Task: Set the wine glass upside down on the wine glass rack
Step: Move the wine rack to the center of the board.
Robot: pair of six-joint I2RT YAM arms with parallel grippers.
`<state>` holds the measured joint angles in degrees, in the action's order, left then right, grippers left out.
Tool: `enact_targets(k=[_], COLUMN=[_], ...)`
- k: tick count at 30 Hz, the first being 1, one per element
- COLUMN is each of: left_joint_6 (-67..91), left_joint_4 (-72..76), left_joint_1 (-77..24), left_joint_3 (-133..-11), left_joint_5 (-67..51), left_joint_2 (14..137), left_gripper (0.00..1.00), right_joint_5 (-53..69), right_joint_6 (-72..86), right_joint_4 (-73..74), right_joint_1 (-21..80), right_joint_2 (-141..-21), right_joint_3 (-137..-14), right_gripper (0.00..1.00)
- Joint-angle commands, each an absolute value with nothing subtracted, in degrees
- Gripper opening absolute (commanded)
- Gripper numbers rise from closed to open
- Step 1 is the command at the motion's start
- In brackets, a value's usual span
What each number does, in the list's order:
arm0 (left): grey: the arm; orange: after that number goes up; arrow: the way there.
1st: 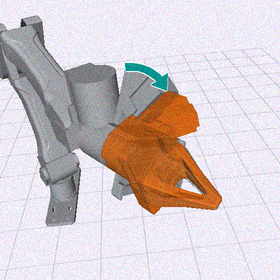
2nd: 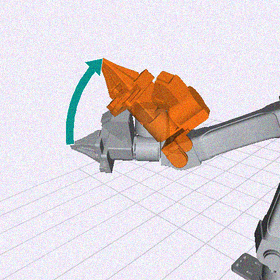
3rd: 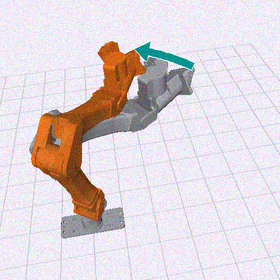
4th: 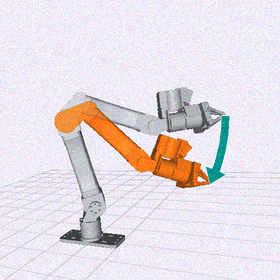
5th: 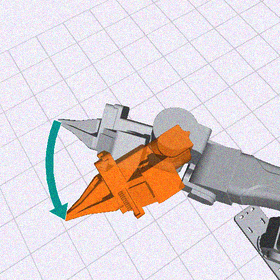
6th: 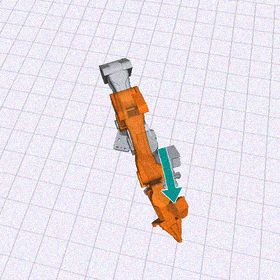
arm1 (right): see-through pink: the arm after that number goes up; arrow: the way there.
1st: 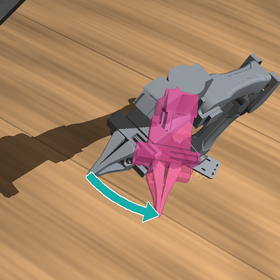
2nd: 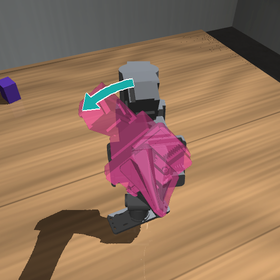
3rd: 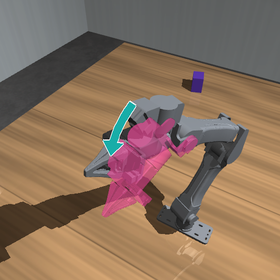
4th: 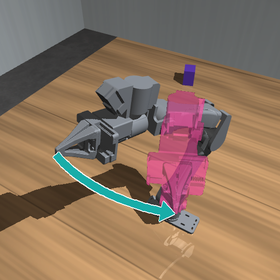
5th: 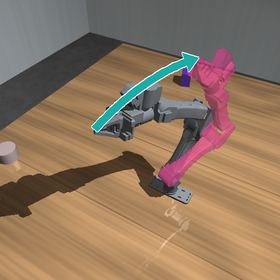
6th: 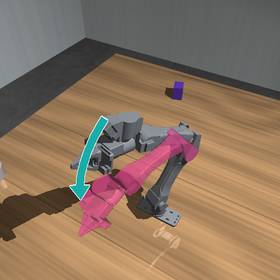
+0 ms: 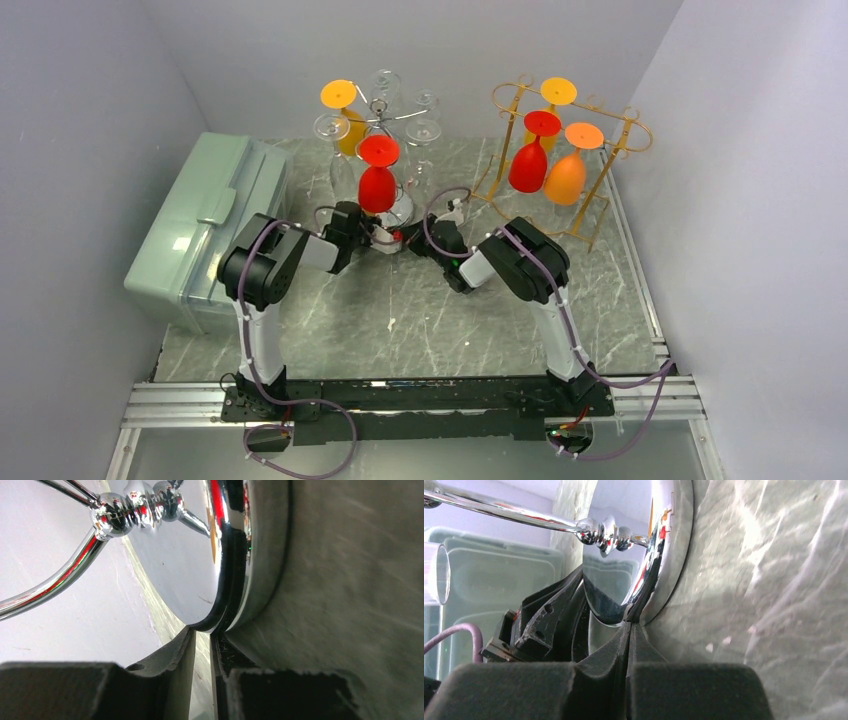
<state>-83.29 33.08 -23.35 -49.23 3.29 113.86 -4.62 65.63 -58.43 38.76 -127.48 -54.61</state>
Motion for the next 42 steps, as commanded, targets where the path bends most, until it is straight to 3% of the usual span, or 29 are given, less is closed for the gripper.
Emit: enact_targets(k=[1,24,26,30,32,42], left_joint_6=[-82.09,-81.98,-81.63,-81.3,-79.46,-69.1], left_joint_4=[31.18,30.08,30.67,32.5,31.97,12.5], left_joint_1=[-25.76,-24.26,-24.26,-24.26,-24.26,-25.49], left_joint_3=[-52.62,-69.83,-68.9,-65.23,-63.39,-53.69], left_joint_5=[-5.71,-6.07,-6.13,-6.07,-5.97,-10.0], left_joint_2=[116.97,129.78,129.37,126.98,124.98,108.87], left_gripper=[0.23,0.23,0.32,0.62,0.72,0.86], right_joint_5=[-13.26,-8.52,-8.32,-7.82,-7.61,-8.04], right_joint_6=[64.03,63.96,63.29,61.91,61.18,56.71], right_joint_4=[-54.38,-52.97,-52.8,-52.76,-53.11,-52.13], right_joint_1=[35.92,29.24,29.18,29.18,29.18,29.18], right_joint_2=[-130.21,-135.87,-135.01,-132.14,-130.42,-117.41], right_joint_3=[-60.05,-70.32,-69.5,-65.87,-62.9,-47.53], right_gripper=[0.0,0.0,0.0,0.0,0.01,0.08])
